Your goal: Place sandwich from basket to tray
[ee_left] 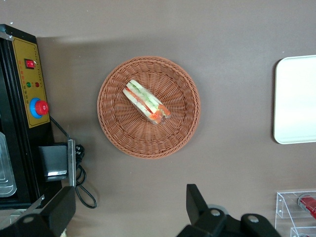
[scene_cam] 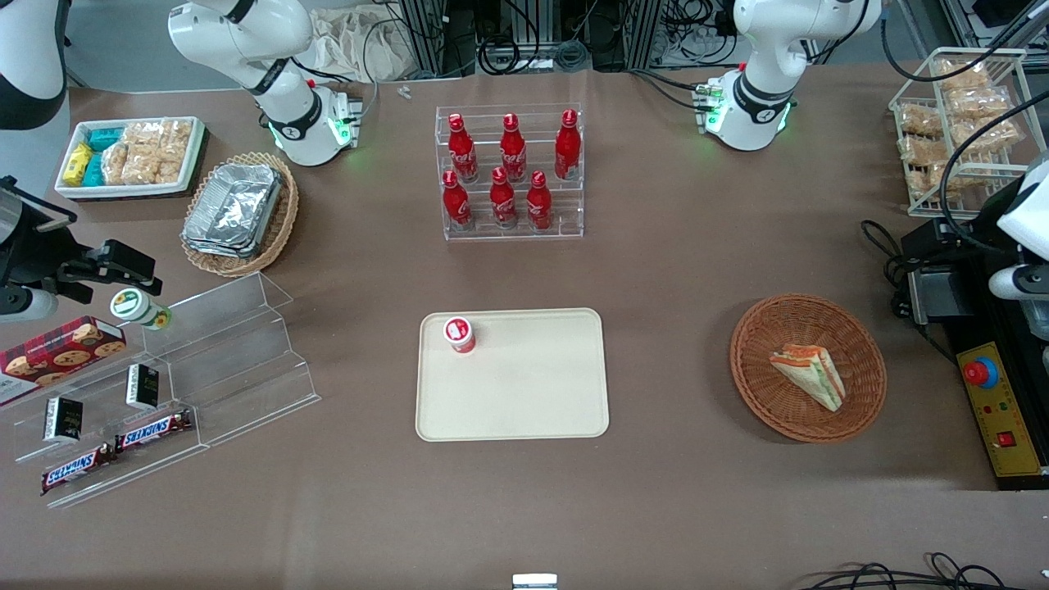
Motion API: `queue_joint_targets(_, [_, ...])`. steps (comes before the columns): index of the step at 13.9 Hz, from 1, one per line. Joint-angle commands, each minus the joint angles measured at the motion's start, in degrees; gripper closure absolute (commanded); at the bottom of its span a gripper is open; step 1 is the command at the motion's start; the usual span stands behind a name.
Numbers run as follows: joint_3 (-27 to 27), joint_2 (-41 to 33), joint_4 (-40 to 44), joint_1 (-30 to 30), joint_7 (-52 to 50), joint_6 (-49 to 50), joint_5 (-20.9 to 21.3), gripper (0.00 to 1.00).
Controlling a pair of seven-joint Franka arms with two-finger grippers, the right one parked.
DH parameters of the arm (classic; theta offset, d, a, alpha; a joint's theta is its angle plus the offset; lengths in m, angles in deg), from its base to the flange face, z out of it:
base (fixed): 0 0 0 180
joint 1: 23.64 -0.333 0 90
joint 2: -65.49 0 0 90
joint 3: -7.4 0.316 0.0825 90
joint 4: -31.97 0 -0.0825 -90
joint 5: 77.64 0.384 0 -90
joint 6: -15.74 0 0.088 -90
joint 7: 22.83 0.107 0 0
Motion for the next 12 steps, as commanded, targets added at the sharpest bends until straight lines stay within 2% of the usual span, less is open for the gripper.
queue_joint_targets(1, [0.47, 0.05, -1.16, 0.57, 0.2, -1.16, 0.29, 0.01])
queue_joint_targets(5, [0.47, -2.05, -8.7, 0.57, -0.41, -3.35, -0.07, 0.0])
queue_joint_targets(8, [0.47, -3.11, -15.47, 0.57, -1.29, -8.88, -0.42, 0.0])
queue_joint_targets(10, [0.64, -3.11, -19.34, 0.13, -3.05, -11.86, -2.43, 0.0])
queue_joint_targets(12, [0.64, -4.51, -25.48, -0.66, -3.49, -18.62, -3.06, 0.0])
